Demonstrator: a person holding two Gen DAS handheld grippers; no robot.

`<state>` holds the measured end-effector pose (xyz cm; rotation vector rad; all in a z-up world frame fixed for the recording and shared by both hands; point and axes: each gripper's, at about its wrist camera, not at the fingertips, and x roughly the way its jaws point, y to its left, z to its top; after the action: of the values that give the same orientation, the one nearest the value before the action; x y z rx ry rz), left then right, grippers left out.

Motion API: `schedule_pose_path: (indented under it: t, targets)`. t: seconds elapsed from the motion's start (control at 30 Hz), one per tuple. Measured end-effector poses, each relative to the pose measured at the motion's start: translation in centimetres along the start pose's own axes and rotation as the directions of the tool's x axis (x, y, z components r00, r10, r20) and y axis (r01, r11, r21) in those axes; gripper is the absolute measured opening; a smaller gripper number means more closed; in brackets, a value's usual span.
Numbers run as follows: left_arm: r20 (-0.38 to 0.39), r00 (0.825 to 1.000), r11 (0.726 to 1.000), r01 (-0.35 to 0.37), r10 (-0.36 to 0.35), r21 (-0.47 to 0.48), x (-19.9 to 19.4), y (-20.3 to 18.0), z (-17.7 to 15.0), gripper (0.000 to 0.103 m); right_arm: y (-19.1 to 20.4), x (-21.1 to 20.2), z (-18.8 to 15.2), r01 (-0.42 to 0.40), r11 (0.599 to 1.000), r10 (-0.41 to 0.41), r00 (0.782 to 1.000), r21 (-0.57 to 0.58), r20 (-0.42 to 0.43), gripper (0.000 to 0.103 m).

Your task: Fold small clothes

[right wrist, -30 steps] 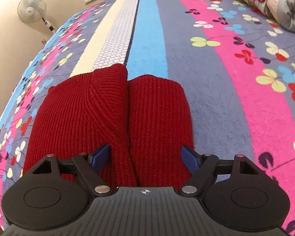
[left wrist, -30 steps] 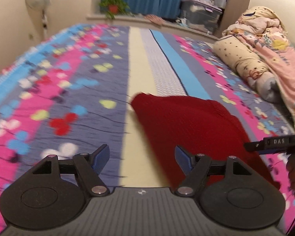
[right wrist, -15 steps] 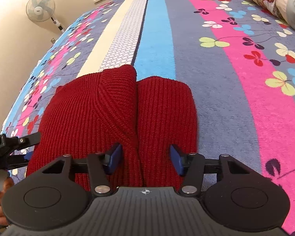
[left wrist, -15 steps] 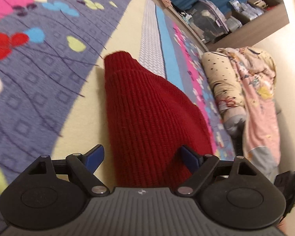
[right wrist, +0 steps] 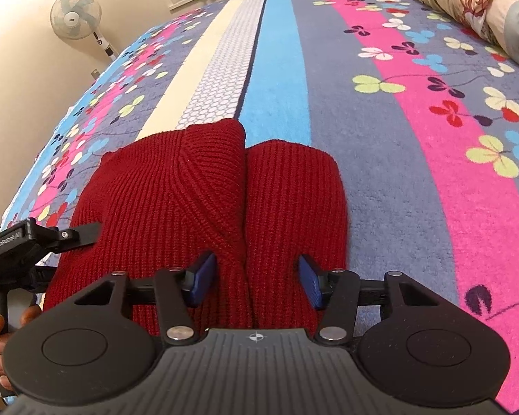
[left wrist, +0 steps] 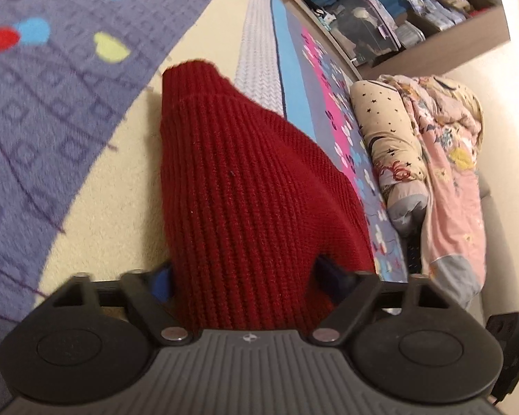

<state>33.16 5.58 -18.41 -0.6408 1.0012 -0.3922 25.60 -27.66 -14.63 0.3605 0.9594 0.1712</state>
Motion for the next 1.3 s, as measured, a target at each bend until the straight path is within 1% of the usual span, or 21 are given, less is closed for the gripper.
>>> schedule_pose_path:
  t: [0.03, 0.1, 0.23, 0.27, 0.33, 0.43, 0.5, 0.57, 0.67, 0.7, 0.77, 0.83, 0.9, 0.93, 1.0, 1.03, 1.07, 1.13, 1.2, 1.23, 1.3]
  targets:
    - [0.013, 1.000, 1.000, -0.007, 0.006, 0.018, -0.5, -0.5, 0.0, 0.065, 0.1, 0.0, 0.0, 0.000, 1.000, 0.000, 1.000, -0.001, 0.007, 0.050]
    - [0.052, 0.998, 0.997, -0.023, 0.019, 0.080, -1.7, -1.8, -0.2, 0.060, 0.4, -0.3, 0.1, -0.013, 1.000, 0.013, 0.999, -0.004, 0.034, 0.037]
    - [0.139, 0.990, 0.980, -0.049, 0.022, 0.194, -5.4, -4.1, -0.8, 0.057, 1.4, -0.3, 0.4, -0.043, 0.999, 0.043, 0.996, -0.001, 0.083, 0.021]
    - [0.167, 0.985, 0.976, -0.070, 0.035, 0.207, -6.5, -4.4, -0.8, 0.057, 1.6, -0.2, 0.6, -0.079, 0.997, 0.078, 0.992, 0.010, 0.099, 0.012]
    - [0.234, 0.970, 0.971, -0.112, 0.061, 0.209, -9.3, -4.0, -0.2, 0.056, 2.4, -0.4, 0.9, -0.161, 0.987, 0.159, 0.979, 0.001, 0.130, 0.004]
    - [0.318, 0.940, 0.963, -0.188, 0.121, 0.191, -13.5, -2.0, 1.1, 0.057, 4.5, -1.1, 0.8, -0.251, 0.964, 0.263, 0.950, -0.086, 0.171, 0.008]
    - [0.339, 0.924, 0.958, -0.242, 0.178, 0.157, -15.6, -0.1, 1.9, 0.060, 5.6, -1.2, 0.4, -0.297, 0.944, 0.317, 0.936, -0.144, 0.151, 0.015]
    - [0.318, 0.922, 0.961, -0.263, 0.222, 0.091, -17.1, 2.3, 2.7, 0.064, 6.4, -1.2, 0.0, -0.326, 0.929, 0.350, 0.928, -0.176, 0.129, 0.033]
    - [0.265, 0.904, 0.936, -0.351, 0.335, 0.013, -17.9, 4.6, 2.9, 0.065, 7.6, -1.1, -0.9, -0.356, 0.906, 0.382, 0.921, -0.229, 0.081, 0.048]
    - [0.270, 0.887, 0.919, -0.394, 0.374, 0.021, -18.4, 4.7, 2.5, 0.065, 8.2, -0.9, -1.2, -0.360, 0.898, 0.385, 0.921, -0.252, 0.056, 0.051]
    - [0.338, 0.860, 0.889, -0.442, 0.382, 0.120, -20.1, 3.7, 1.5, 0.074, 9.2, -0.5, -1.9, -0.359, 0.886, 0.381, 0.924, -0.293, 0.021, 0.052]
    - [0.364, 0.856, 0.879, -0.448, 0.368, 0.164, -21.9, 2.3, 1.0, 0.077, 10.5, -0.1, -2.7, -0.357, 0.872, 0.372, 0.928, -0.336, -0.021, 0.052]
    - [0.329, 0.874, 0.881, -0.432, 0.356, 0.194, -23.2, 0.7, 0.1, 0.076, 11.4, 0.8, -3.6, -0.325, 0.864, 0.319, 0.944, -0.385, -0.081, 0.052]
    - [0.297, 0.881, 0.870, -0.438, 0.367, 0.225, -23.6, 0.0, -0.6, 0.073, 11.8, 1.1, -4.2, -0.307, 0.860, 0.291, 0.951, -0.407, -0.102, 0.052]
    - [0.274, 0.874, 0.826, -0.474, 0.401, 0.303, -23.9, -1.3, -2.5, 0.063, 11.8, 1.4, -4.9, -0.287, 0.856, 0.261, 0.958, -0.431, -0.118, 0.051]
    - [0.277, 0.871, 0.806, -0.484, 0.406, 0.342, -23.8, -1.8, -3.5, 0.056, 11.7, 1.4, -5.0, -0.286, 0.857, 0.261, 0.958, -0.428, -0.116, 0.046]
    - [0.273, 0.872, 0.792, -0.485, 0.406, 0.372, -23.2, -1.9, -4.5, 0.052, 11.6, 1.5, -4.9, -0.289, 0.860, 0.265, 0.957, -0.419, -0.117, 0.033]
    - [0.198, 0.874, 0.756, -0.484, 0.444, 0.440, -19.8, -0.5, -7.3, 0.051, 11.4, 1.4, -4.9, -0.328, 0.860, 0.294, 0.945, -0.392, -0.144, 0.018]
    - [0.142, 0.798, 0.637, -0.562, 0.586, 0.528, -16.6, 0.6, -9.0, 0.054, 11.6, 1.1, -5.2, -0.323, 0.858, 0.288, 0.946, -0.400, -0.147, 0.017]
    - [0.171, 0.795, 0.616, -0.569, 0.583, 0.544, -16.7, 0.0, -9.3, 0.054, 11.8, 1.1, -5.5, -0.327, 0.854, 0.287, 0.945, -0.405, -0.159, 0.016]
    - [0.213, 0.827, 0.652, -0.546, 0.521, 0.526, -18.6, -0.8, -9.5, 0.054, 11.9, 0.7, -5.8, -0.307, 0.856, 0.272, 0.952, -0.416, -0.143, 0.016]
